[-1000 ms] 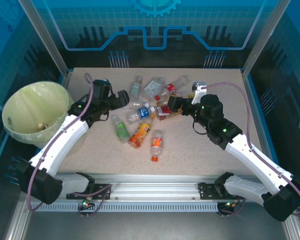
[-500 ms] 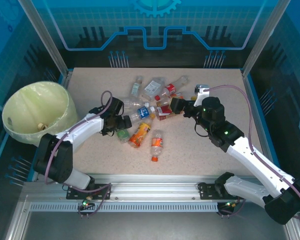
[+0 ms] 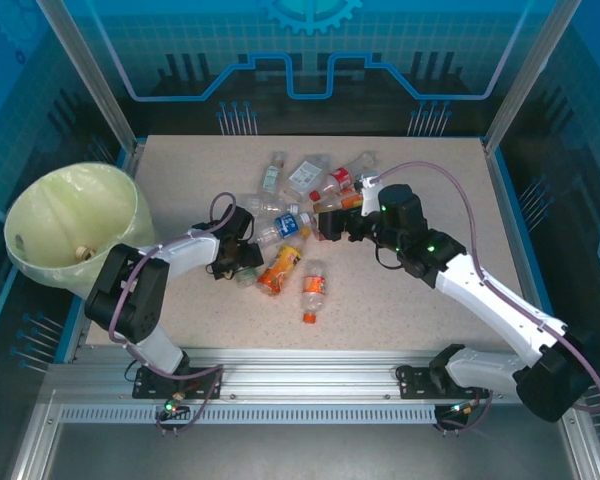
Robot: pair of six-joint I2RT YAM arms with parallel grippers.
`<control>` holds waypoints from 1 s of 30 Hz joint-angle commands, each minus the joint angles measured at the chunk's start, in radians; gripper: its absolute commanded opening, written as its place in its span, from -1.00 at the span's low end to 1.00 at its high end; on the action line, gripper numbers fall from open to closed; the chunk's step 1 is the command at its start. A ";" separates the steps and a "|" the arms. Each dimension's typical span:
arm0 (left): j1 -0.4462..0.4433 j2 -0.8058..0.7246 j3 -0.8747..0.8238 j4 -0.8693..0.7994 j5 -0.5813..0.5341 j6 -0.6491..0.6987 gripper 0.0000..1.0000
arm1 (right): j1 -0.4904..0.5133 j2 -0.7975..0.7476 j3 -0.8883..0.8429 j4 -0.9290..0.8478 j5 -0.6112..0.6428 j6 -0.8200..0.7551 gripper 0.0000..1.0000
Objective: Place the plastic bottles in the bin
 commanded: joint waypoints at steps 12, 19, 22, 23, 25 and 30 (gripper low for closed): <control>-0.007 -0.008 -0.041 0.089 0.047 0.023 0.11 | 0.013 0.083 0.100 -0.112 -0.106 -0.107 1.00; -0.005 -0.120 -0.022 0.046 0.030 0.061 -0.10 | 0.012 0.057 0.104 -0.089 -0.128 -0.125 1.00; -0.004 -0.183 -0.007 0.027 0.032 0.079 -0.10 | 0.013 0.050 0.103 -0.096 -0.145 -0.130 1.00; -0.004 -0.201 0.000 0.023 0.034 0.080 -0.10 | 0.013 0.047 0.103 -0.096 -0.145 -0.130 1.00; -0.004 -0.237 0.018 0.009 0.040 0.082 -0.11 | 0.013 0.041 0.089 -0.079 -0.140 -0.133 1.00; -0.004 -0.319 0.085 -0.046 0.051 0.101 -0.12 | 0.013 0.005 0.042 -0.008 -0.124 -0.128 1.00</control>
